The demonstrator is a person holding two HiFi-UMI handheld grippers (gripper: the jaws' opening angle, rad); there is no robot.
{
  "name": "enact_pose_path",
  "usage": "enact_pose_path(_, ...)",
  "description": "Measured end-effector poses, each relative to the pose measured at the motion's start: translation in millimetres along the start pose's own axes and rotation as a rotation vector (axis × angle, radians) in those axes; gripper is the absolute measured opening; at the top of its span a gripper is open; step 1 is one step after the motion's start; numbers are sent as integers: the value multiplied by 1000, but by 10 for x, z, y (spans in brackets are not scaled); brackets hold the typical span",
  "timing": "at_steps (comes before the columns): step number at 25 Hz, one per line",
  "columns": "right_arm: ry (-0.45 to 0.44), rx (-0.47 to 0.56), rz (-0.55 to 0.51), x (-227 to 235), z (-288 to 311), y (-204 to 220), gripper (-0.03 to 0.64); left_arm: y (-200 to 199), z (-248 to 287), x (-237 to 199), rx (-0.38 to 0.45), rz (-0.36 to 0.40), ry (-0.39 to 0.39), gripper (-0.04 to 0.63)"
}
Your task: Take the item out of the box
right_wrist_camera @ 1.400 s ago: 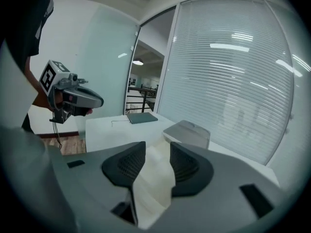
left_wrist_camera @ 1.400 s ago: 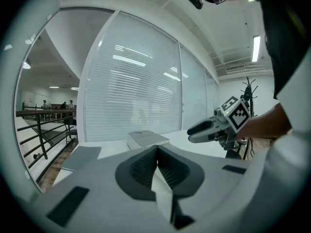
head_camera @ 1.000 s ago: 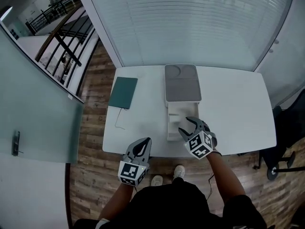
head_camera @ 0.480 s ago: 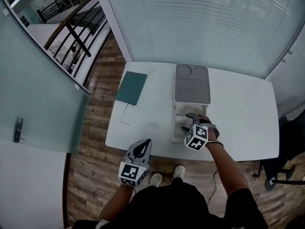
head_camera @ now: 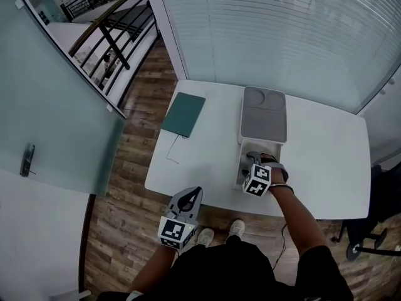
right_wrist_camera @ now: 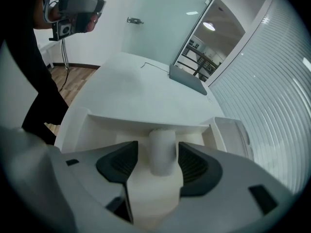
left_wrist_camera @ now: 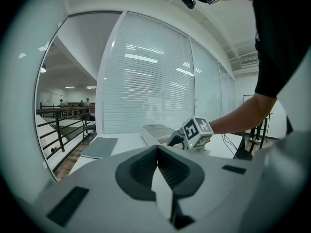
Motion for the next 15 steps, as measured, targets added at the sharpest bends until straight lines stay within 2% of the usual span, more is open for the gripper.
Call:
enact_pose_path(9,-21,-30,-69,-11,69,-101,239,12,-55,54,-4,5,11,11)
enact_pose_path(12,7,-48,-68,23,55,-83,173,4,-75,33,3,3,2,11)
enact_pose_path(15,3,-59,-57,10,51,-94,172,-5,-133,-62,6,2,-23,11)
Point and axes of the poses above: the fingertips, and each gripper's own axes: z forward along the fingers, x to its right, y out of its underside, the point moved 9 cm from there along -z, backward along the fingers
